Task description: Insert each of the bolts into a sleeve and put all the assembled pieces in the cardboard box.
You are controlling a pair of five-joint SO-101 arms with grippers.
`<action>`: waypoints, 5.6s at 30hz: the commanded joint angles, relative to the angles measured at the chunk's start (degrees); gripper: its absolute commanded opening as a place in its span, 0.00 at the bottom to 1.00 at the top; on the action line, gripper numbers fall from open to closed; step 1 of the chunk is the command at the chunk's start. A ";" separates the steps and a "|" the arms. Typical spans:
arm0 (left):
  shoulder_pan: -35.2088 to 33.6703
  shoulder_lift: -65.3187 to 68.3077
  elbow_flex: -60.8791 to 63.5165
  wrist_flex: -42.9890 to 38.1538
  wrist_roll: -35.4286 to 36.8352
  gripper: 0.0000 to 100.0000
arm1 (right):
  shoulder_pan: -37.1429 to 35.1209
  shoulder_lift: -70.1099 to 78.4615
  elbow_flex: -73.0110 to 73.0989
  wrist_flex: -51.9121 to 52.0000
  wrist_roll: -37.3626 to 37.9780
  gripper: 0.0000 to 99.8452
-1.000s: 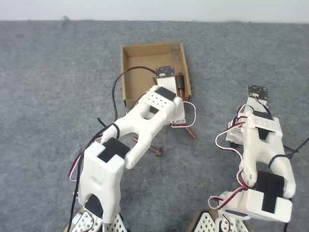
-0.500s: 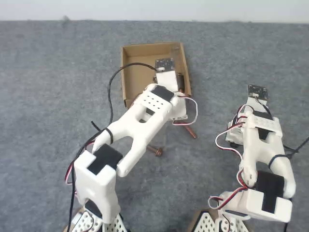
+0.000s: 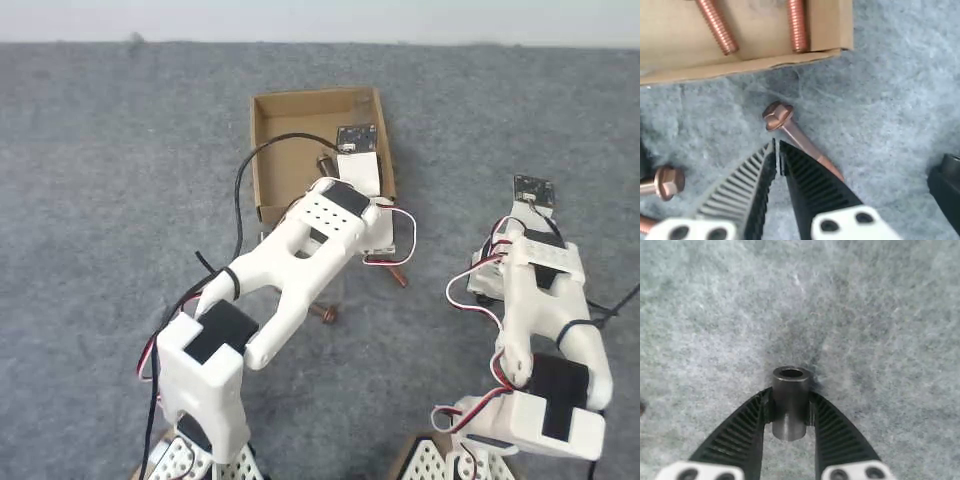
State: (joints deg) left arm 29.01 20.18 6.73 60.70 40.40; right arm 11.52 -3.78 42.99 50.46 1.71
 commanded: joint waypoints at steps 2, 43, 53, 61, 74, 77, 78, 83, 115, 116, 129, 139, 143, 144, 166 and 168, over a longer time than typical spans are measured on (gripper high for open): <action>0.09 -4.92 -0.57 -0.97 -0.70 0.05 | -0.84 -3.65 -1.85 -0.92 0.79 0.01; -0.09 11.43 -11.82 7.30 -13.01 0.03 | -0.57 -3.65 -1.85 -0.40 2.46 0.01; -2.81 -0.35 1.54 -1.41 -18.37 0.01 | -0.66 -3.65 -1.85 -0.40 2.64 0.01; -2.81 -17.05 23.60 -22.07 -18.29 0.01 | -0.66 -3.65 -1.76 -0.40 2.64 0.01; -5.89 -42.37 41.36 -29.36 -18.29 0.01 | -0.75 -3.65 -1.76 -0.40 2.46 0.01; -10.55 -48.62 43.74 -29.36 -18.29 0.01 | -0.75 -3.65 -1.76 -0.40 2.46 0.01; -12.22 -50.55 44.53 -29.45 -18.29 0.01 | -0.75 -3.65 -1.76 -0.40 2.46 0.01; -19.60 -58.02 50.42 -32.00 -18.29 0.01 | -0.84 -3.65 -1.76 -0.57 2.37 0.01; -39.38 -68.04 74.24 -46.95 -18.64 0.01 | -22.64 -3.12 -1.67 -55.25 2.81 0.01; -39.38 -68.04 74.24 -46.95 -18.64 0.01 | -23.25 -2.51 -1.85 -57.01 2.81 0.01; -39.38 -67.96 74.24 -46.95 -18.64 0.01 | -27.65 17.10 -1.67 -98.86 2.64 0.01; -39.38 -67.96 74.33 -46.95 -18.64 0.01 | -30.29 27.21 6.68 -127.43 2.55 0.01; -39.38 -67.96 74.33 -46.95 -18.64 0.01 | -30.99 27.21 12.92 -132.62 2.46 0.01; -39.38 -67.96 74.33 -46.95 -18.64 0.01 | -31.34 27.21 14.59 -134.46 2.46 0.01; -39.30 -67.96 74.33 -46.95 -18.64 0.01 | -36.88 23.78 42.02 -151.25 2.37 0.01; -39.30 -67.96 74.33 -46.95 -18.64 0.01 | -38.11 20.53 45.01 -151.25 2.37 0.01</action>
State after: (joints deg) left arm -10.02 -45.85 81.71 15.43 22.29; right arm -24.70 23.74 83.60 -98.90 3.30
